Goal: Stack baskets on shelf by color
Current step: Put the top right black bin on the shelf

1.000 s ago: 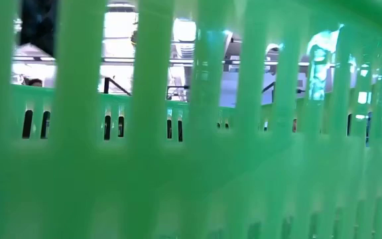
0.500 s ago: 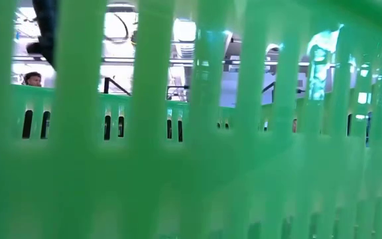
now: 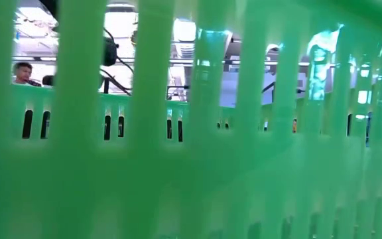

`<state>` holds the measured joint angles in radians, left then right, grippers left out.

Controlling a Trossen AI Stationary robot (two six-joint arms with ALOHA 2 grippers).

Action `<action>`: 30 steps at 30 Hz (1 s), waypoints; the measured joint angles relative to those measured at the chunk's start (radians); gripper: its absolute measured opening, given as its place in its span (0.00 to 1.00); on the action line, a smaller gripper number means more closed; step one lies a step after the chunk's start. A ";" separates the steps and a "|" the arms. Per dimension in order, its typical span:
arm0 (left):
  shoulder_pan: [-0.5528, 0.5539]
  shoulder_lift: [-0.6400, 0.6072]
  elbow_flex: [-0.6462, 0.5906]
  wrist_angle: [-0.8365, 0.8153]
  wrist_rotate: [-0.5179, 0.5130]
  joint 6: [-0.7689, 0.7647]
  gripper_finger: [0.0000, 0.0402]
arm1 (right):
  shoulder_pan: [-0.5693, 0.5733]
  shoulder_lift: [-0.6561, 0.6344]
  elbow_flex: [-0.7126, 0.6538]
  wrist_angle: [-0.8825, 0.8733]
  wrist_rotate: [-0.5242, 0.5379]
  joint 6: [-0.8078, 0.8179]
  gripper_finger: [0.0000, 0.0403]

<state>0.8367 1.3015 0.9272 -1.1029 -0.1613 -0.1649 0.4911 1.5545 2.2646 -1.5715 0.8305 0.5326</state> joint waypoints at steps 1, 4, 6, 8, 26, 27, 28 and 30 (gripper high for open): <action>0.007 0.013 0.000 0.017 -0.004 0.009 0.00 | 0.008 0.000 0.000 0.001 0.006 0.000 0.00; 0.019 0.042 0.000 0.050 -0.026 0.038 0.00 | 0.020 0.000 0.000 0.000 0.008 0.000 0.00; 0.023 0.050 0.000 0.066 -0.046 0.062 0.02 | 0.020 0.001 0.000 0.000 0.007 -0.006 0.00; 0.028 0.055 0.000 0.075 -0.061 0.075 0.05 | 0.019 0.001 0.000 0.000 0.007 -0.009 0.00; 0.106 0.059 -0.001 0.038 0.027 0.050 0.40 | 0.019 -0.001 0.000 0.001 0.006 -0.070 0.00; 0.103 0.059 -0.001 0.037 0.040 0.049 0.39 | 0.019 -0.002 0.000 0.000 0.006 -0.070 0.00; 0.100 0.059 -0.001 0.033 0.047 0.050 0.39 | 0.019 -0.003 0.000 0.001 0.006 -0.070 0.00; 0.095 0.059 -0.001 0.018 0.052 0.053 0.39 | 0.019 -0.005 0.000 0.001 0.006 -0.070 0.00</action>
<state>0.9316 1.3602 0.9264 -1.0851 -0.1097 -0.1119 0.5102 1.5497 2.2642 -1.5707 0.8364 0.4625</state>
